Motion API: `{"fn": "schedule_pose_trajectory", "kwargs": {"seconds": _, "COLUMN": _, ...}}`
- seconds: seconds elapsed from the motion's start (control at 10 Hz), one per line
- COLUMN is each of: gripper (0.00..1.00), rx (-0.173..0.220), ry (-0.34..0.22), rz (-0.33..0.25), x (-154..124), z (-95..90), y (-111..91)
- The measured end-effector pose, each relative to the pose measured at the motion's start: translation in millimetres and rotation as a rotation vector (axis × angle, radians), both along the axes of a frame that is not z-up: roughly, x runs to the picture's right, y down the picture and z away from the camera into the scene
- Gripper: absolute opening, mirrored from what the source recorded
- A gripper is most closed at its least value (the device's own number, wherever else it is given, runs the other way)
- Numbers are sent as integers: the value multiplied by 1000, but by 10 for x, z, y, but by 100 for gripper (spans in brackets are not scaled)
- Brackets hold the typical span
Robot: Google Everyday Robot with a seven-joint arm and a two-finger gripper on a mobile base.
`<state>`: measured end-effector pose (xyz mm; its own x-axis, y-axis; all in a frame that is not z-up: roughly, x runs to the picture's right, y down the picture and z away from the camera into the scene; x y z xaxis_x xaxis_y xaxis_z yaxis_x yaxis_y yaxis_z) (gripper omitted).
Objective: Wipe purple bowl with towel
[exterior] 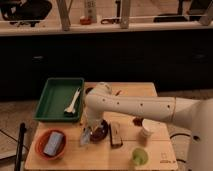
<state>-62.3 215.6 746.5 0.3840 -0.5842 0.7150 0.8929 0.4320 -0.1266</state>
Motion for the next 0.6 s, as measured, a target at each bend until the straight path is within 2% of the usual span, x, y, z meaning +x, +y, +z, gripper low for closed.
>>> {"fn": "schedule_pose_trajectory", "kwargs": {"seconds": 0.3, "gripper": 0, "rx": -23, "ry": 56, "rz": 41, "x": 467, "z": -64, "y": 150}}
{"fn": "schedule_pose_trajectory", "kwargs": {"seconds": 0.5, "gripper": 0, "rx": -19, "ry": 83, "rz": 61, "x": 547, "z": -22, "y": 122}}
{"fn": "schedule_pose_trajectory", "kwargs": {"seconds": 0.6, "gripper": 0, "rx": -5, "ry": 100, "rz": 73, "x": 574, "z": 61, "y": 28}}
